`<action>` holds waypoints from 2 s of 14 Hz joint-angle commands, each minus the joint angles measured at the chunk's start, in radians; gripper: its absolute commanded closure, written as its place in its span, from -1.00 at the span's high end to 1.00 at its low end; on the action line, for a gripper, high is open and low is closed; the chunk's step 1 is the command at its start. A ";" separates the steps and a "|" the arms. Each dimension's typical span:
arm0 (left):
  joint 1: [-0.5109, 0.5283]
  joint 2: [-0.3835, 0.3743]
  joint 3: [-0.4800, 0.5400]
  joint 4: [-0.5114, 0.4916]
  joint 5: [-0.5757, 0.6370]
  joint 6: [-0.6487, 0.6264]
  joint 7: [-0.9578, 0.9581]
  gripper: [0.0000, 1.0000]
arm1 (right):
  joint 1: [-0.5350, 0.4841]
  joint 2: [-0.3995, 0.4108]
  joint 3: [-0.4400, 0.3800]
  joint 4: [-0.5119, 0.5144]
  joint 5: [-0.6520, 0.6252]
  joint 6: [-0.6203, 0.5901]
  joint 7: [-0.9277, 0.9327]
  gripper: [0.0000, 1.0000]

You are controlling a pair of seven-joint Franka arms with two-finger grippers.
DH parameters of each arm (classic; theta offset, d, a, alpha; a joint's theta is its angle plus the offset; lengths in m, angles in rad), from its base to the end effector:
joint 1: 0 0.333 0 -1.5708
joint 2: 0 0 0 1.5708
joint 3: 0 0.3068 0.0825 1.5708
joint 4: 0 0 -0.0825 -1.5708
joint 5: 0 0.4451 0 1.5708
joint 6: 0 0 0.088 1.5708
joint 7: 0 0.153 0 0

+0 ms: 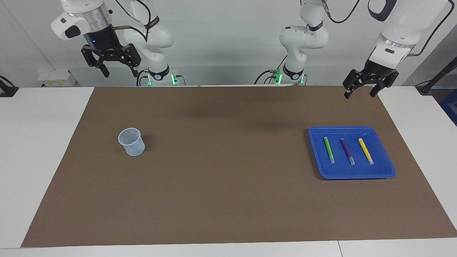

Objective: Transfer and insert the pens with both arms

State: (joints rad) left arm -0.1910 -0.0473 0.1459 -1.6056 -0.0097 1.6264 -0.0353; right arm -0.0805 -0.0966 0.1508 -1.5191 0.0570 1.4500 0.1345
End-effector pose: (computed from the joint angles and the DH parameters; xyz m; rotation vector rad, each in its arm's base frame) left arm 0.6097 -0.0273 0.5845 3.1205 -0.0148 0.1044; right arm 0.5707 0.0536 0.6426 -3.0957 0.0884 -0.0340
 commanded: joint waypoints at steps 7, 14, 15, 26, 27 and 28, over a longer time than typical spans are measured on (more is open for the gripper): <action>0.004 -0.006 0.001 0.003 0.004 -0.013 0.015 1.00 | 0.028 -0.051 0.007 -0.027 0.015 0.116 0.001 1.00; 0.004 -0.012 0.001 -0.008 0.004 -0.004 -0.005 1.00 | 0.025 -0.063 0.007 -0.070 0.027 0.138 -0.052 1.00; 0.007 -0.014 0.003 -0.013 0.004 -0.005 -0.009 1.00 | 0.019 -0.061 0.007 -0.081 0.023 0.153 -0.065 1.00; 0.013 -0.092 0.009 -0.260 0.002 0.197 0.014 1.00 | 0.011 0.087 0.007 -0.148 0.177 0.378 0.207 1.00; 0.016 -0.094 0.009 -0.292 0.002 0.229 0.015 1.00 | 0.013 0.110 0.007 -0.148 0.223 0.430 0.253 1.00; 0.021 -0.094 0.009 -0.327 0.002 0.257 0.017 1.00 | 0.018 0.139 0.007 -0.150 0.274 0.504 0.316 1.00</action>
State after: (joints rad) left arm -0.1869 -0.1038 0.1593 -1.8343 -0.0097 1.8120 -0.0380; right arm -0.0548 0.0015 0.1514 -1.6660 0.2521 1.8608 0.3610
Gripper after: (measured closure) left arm 0.000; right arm 0.000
